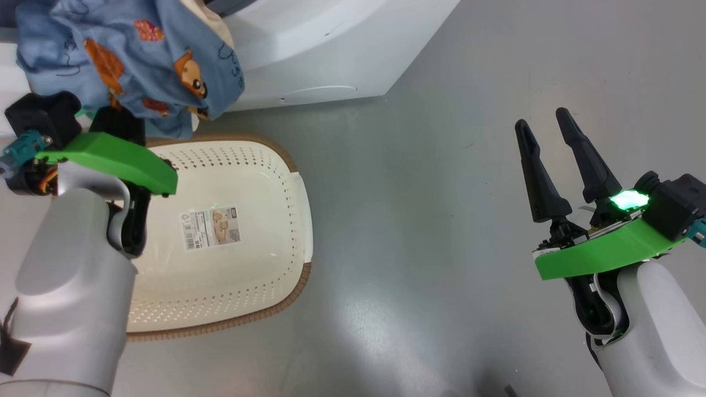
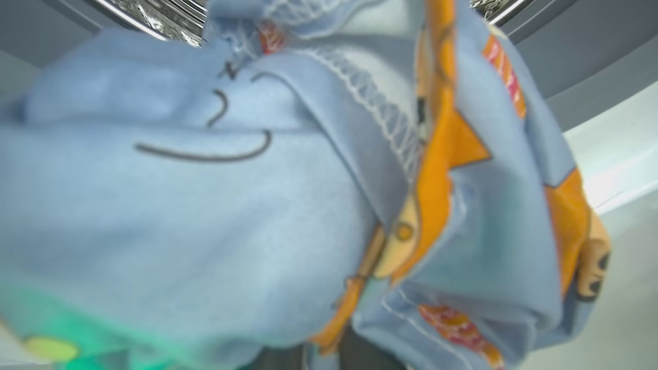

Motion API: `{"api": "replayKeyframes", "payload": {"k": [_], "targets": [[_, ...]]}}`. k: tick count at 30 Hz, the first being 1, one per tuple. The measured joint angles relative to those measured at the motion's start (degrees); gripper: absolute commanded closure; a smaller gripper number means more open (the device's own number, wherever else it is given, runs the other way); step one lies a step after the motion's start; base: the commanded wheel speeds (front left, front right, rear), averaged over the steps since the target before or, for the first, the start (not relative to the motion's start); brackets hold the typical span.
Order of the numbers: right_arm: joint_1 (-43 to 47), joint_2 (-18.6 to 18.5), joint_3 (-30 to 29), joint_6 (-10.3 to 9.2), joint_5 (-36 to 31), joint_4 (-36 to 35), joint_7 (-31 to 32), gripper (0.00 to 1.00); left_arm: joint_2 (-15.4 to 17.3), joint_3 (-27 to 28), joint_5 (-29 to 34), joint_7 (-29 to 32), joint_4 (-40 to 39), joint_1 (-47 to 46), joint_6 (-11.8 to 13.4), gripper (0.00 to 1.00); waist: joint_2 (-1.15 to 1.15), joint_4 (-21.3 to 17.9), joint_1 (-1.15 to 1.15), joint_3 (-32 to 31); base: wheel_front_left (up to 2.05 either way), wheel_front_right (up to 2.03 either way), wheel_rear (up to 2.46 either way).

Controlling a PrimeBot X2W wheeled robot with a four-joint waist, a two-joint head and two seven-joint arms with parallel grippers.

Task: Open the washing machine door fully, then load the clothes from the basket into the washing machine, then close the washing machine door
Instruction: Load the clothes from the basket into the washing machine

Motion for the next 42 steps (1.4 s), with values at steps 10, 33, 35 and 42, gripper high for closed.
{"api": "replayKeyframes", "payload": {"k": [10,33,35,42], "targets": [[0.24,-0.03,0.19,0.00,0.00,0.41,0.00,0.00,-0.10,-0.57,-2.99,-0.01,-7.24,1.23,0.00,1.00,0.00,0.26,0.00,-1.40,0.00,0.00,0.00],[0.01,2.11,1.68,0.00,0.11,-0.18,-0.01,0.00,2.69,-1.30,-2.88,3.54,7.58,-25.38,1.09,1.00,0.00,-5.29,0.00,2.79,0.00,0.00,0.00],[-0.02,2.35,1.80,0.00,0.14,-0.19,-0.01,0.00,3.30,-1.59,-1.42,2.86,9.53,-28.01,1.10,1.00,0.00,-6.22,0.00,3.56,0.00,0.00,0.00],[-1.21,3.78,2.23,0.00,0.34,-0.23,-0.01,0.00,5.17,-0.87,0.01,0.08,13.96,-35.34,2.71,1.00,0.00,-9.48,0.00,5.94,0.00,0.00,0.00]]}}
